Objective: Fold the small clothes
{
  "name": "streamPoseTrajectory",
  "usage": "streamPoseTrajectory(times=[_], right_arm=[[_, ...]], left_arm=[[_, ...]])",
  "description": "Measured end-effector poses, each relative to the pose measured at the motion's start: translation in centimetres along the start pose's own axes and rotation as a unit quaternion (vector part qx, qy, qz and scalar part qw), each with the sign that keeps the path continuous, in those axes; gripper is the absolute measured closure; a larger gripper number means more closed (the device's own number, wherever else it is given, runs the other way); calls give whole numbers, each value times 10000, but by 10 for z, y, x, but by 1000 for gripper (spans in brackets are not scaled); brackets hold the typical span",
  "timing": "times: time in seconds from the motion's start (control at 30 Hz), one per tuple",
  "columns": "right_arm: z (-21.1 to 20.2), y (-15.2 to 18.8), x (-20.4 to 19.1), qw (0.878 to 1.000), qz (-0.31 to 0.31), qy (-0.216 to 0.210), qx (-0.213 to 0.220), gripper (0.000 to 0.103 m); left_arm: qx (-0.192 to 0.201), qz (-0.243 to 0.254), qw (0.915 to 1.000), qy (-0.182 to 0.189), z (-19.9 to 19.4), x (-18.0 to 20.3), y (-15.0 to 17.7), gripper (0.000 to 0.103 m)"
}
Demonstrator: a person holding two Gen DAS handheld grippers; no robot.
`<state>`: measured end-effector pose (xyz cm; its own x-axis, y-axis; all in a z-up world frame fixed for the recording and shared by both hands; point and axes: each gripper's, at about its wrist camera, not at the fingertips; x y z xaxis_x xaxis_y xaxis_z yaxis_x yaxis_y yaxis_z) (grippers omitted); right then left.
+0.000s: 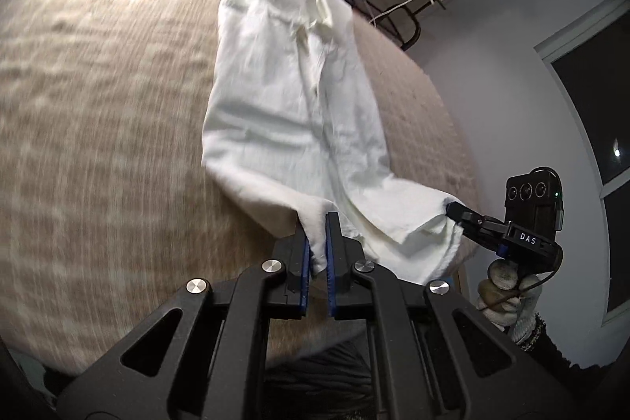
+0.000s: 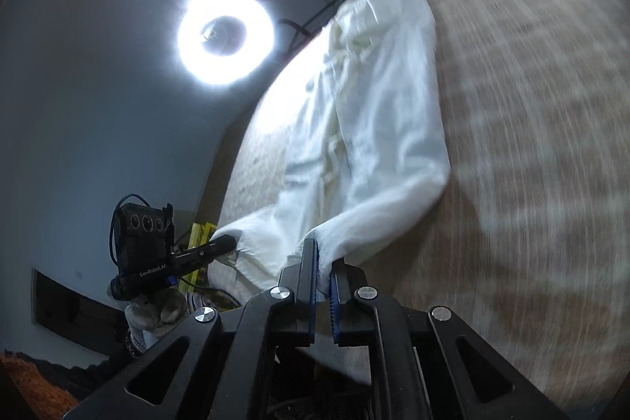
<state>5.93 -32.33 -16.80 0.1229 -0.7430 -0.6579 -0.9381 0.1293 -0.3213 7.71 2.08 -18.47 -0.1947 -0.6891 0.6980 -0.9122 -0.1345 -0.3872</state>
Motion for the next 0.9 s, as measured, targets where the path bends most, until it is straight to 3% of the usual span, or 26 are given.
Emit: streamPoseTrajectory(times=[0.4, 0.67, 0.9], right_arm=[[5, -80, -3, 9984, -172, 384, 385, 100], [41, -127, 4, 9964, -238, 760, 305, 101], [69, -148, 19, 9939, -180, 1072, 172, 101]], left_arm=[[448, -95, 9990, -4, 11, -9, -70, 98], [449, -241, 9984, -239, 37, -30, -104, 98], [482, -253, 9977, -403, 54, -43, -123, 98]])
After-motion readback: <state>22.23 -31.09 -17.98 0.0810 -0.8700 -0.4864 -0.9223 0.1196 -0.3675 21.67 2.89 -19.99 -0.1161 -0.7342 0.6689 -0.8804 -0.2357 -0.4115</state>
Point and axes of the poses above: each gripper's, at about its wrist camera, not at the fingertips, and z roughly the way its jaws point, x to its right, y to its underside, and after that the axes turned 8 degrees about y, right-handed
